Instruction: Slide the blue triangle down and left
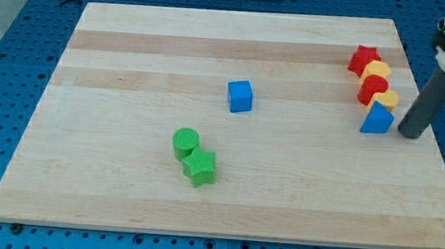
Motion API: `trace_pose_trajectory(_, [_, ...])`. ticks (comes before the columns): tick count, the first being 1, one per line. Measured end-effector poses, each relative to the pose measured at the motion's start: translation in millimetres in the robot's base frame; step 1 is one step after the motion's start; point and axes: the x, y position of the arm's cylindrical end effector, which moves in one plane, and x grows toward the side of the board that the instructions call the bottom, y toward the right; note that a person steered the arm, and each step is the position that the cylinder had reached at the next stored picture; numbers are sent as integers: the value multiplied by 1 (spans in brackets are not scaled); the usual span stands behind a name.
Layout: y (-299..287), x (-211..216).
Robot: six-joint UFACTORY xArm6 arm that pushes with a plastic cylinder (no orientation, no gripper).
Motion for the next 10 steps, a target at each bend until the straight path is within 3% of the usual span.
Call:
trace_pose_trajectory(3, [-118,-8])
trace_pose_trajectory(4, [-105,-8])
trace_pose_trajectory(5, [-55,-5])
trace_pose_trajectory(6, [-57,8])
trace_pose_trajectory(8, [-117,16])
trace_pose_trajectory(10, [-124,39])
